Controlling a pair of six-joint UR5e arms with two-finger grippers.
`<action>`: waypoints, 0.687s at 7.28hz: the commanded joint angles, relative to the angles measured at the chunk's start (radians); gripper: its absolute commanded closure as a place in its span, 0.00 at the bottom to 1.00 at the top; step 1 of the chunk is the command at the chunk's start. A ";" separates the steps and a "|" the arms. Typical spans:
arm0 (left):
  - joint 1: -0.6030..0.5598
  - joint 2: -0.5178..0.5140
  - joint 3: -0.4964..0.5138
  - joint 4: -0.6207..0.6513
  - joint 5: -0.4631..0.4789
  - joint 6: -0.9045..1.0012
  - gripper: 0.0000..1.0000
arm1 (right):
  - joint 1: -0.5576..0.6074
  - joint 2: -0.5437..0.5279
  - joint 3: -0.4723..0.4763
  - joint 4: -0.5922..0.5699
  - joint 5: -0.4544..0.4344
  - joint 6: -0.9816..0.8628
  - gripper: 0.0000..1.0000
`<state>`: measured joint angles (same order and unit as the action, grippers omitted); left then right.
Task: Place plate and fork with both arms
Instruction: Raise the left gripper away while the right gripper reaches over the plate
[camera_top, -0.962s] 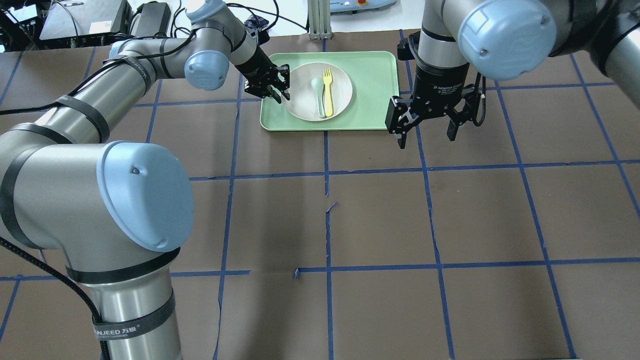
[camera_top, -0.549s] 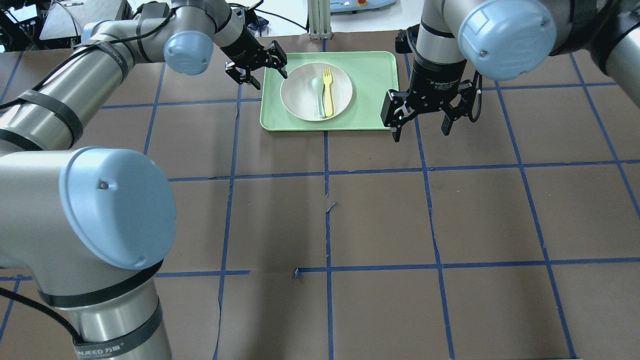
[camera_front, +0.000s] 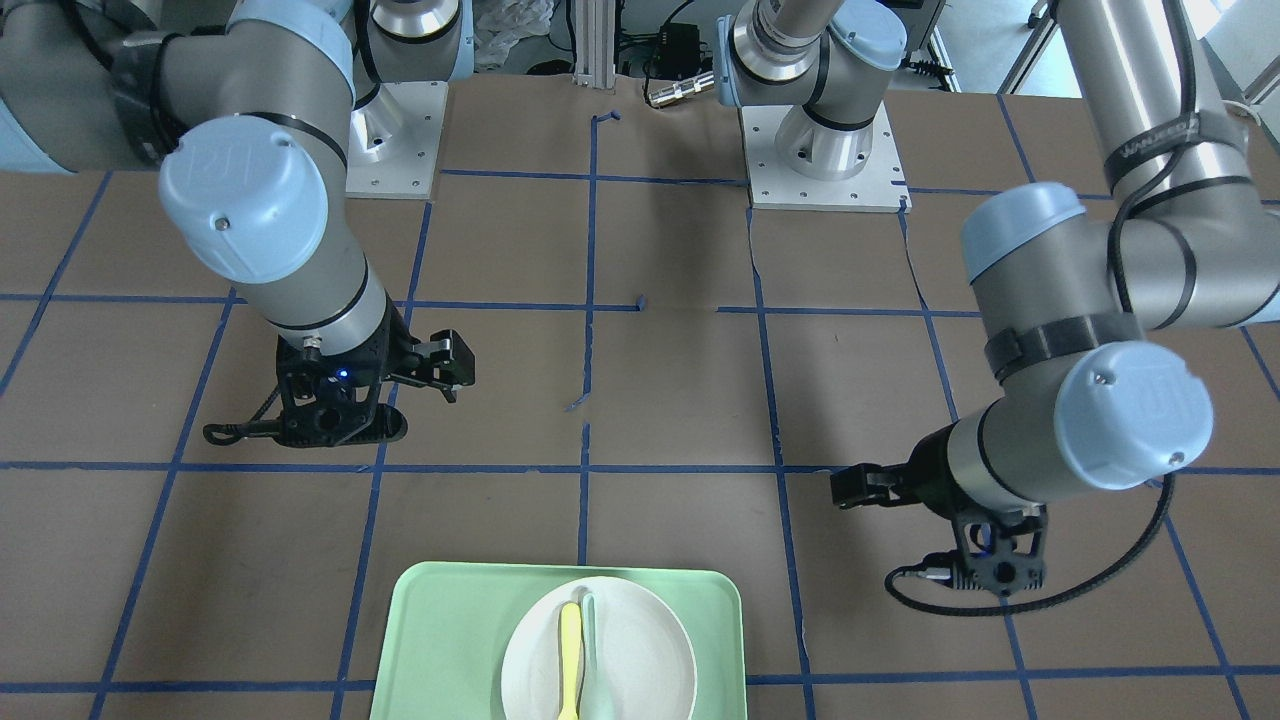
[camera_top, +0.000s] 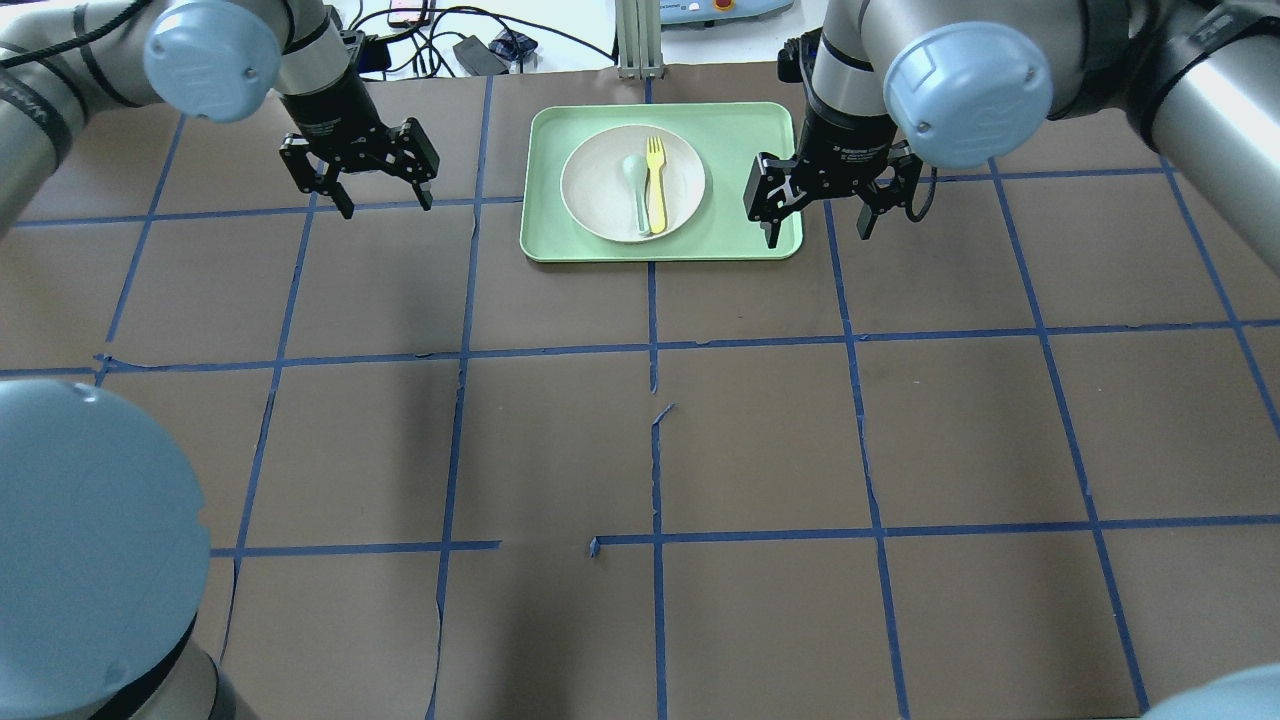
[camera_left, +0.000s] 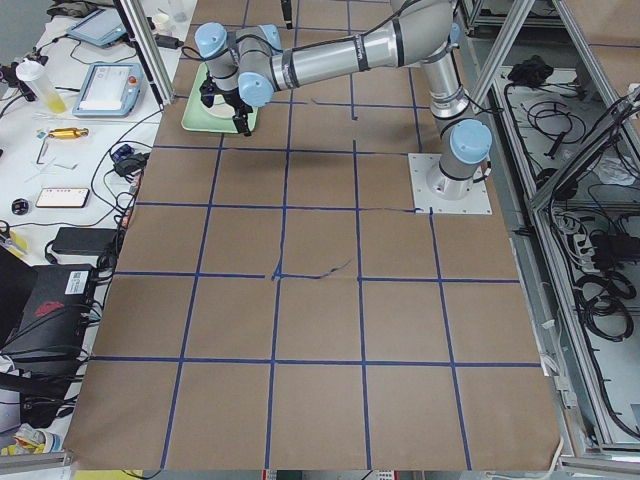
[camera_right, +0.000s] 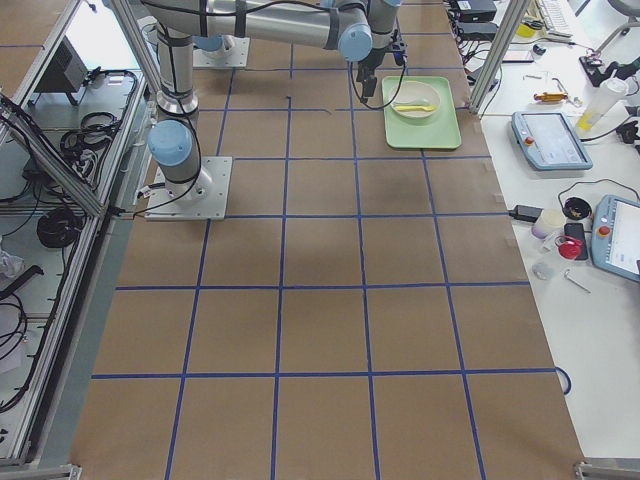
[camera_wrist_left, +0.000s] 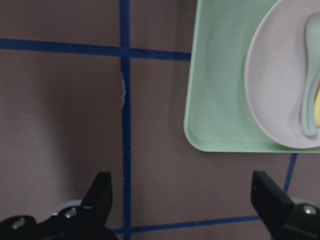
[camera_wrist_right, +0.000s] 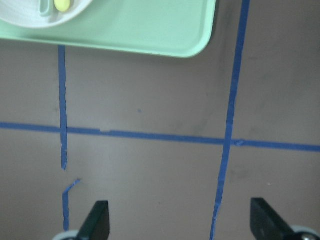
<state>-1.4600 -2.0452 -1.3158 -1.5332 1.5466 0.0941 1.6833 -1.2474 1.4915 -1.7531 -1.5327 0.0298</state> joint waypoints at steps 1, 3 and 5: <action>0.067 0.078 -0.022 -0.091 0.029 0.057 0.00 | 0.029 0.100 -0.020 -0.184 0.000 0.016 0.02; 0.070 0.098 -0.060 -0.079 0.035 0.085 0.00 | 0.080 0.196 -0.145 -0.196 0.009 0.091 0.26; 0.066 0.128 -0.092 -0.049 0.081 0.088 0.00 | 0.098 0.276 -0.221 -0.200 0.026 0.153 0.33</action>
<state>-1.3916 -1.9362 -1.3897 -1.6027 1.5935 0.1789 1.7668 -1.0227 1.3138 -1.9473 -1.5194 0.1503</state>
